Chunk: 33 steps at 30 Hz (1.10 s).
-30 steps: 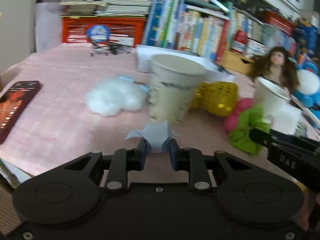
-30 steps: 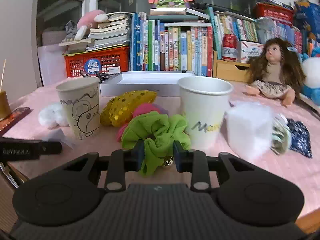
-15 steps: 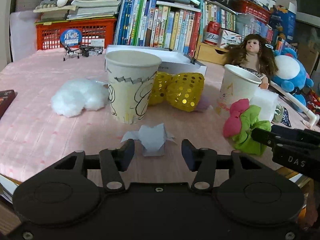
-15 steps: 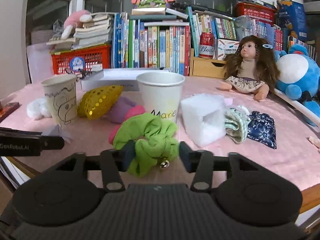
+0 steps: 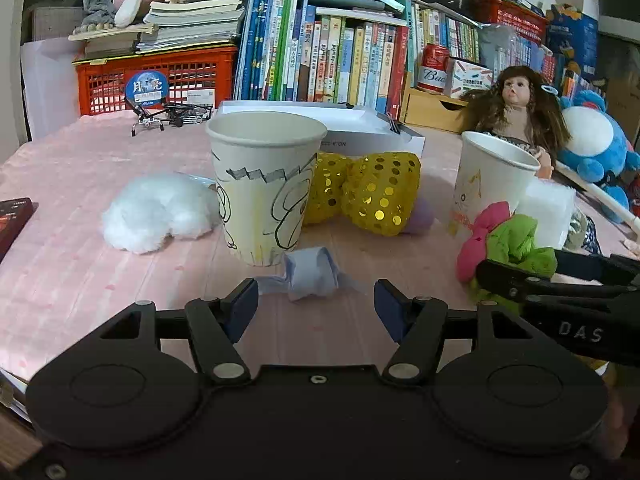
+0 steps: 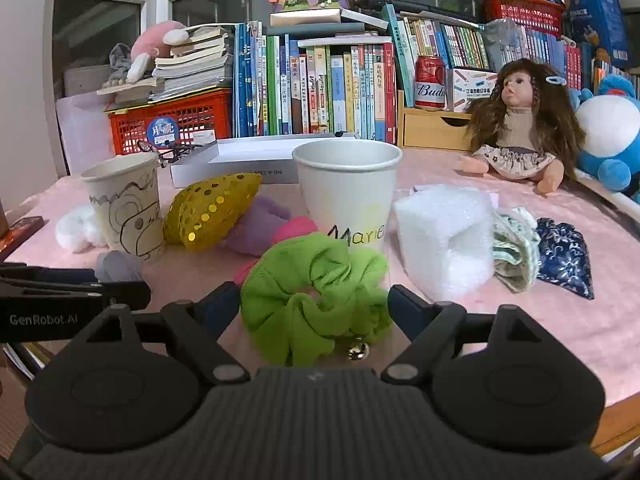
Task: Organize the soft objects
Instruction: 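Close right gripper on green scrunchie while left gripper grasps pale blue cloth, then carry scrunchie in right gripper while left gripper carries cloth over white tray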
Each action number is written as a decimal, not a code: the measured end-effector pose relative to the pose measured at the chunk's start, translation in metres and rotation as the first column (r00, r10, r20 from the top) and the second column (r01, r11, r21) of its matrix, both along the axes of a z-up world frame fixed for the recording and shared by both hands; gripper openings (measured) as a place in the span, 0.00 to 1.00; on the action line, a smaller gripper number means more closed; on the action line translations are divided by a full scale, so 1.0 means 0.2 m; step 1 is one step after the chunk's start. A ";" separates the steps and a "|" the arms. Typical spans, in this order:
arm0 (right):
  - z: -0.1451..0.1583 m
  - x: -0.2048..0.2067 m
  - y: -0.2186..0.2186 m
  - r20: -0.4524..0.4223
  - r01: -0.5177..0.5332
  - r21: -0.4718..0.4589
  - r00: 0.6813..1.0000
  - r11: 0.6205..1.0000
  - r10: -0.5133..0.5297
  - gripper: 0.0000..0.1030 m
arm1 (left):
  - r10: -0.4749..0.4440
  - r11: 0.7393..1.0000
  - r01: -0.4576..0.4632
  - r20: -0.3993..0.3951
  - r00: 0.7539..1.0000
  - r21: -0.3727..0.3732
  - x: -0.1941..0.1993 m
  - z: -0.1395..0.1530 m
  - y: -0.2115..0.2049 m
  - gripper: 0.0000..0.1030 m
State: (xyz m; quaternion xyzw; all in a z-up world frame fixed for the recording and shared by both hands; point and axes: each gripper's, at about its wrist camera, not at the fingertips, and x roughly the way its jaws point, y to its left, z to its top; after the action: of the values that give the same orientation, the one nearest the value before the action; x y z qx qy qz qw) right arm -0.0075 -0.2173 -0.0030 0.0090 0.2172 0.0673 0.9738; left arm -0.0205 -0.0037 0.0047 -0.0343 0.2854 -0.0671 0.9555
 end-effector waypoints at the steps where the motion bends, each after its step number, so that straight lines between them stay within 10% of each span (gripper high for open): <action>1: 0.00 0.00 0.01 0.002 0.002 -0.002 1.000 1.000 -0.002 0.87 | 0.004 1.000 -0.004 0.004 1.000 0.000 0.01 0.00 0.00 0.61; 18: -0.03 0.04 0.04 0.014 0.037 -0.027 0.999 0.999 -0.037 0.90 | 0.037 0.998 -0.039 0.048 0.998 0.047 0.08 0.00 -0.02 0.75; 23: -0.04 0.06 0.04 0.005 0.035 -0.018 0.999 0.999 -0.035 0.90 | 0.007 1.000 -0.007 0.005 1.000 0.013 0.12 -0.04 -0.02 0.48; 26: -0.05 0.06 0.03 -0.013 0.012 -0.002 1.000 1.000 -0.012 0.78 | 0.000 1.000 0.000 0.005 1.000 -0.001 0.12 -0.04 -0.01 0.24; 33: -0.03 0.03 0.02 -0.021 0.011 0.010 1.000 1.000 -0.011 0.40 | -0.032 0.999 0.032 0.003 0.999 0.008 0.07 -0.01 -0.04 0.24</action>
State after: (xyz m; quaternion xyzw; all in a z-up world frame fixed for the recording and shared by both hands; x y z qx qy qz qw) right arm -0.0018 -0.2128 -0.0096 0.0157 0.2271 0.0629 0.9717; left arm -0.0068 -0.0107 0.0029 -0.0258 0.2848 -0.0813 0.9548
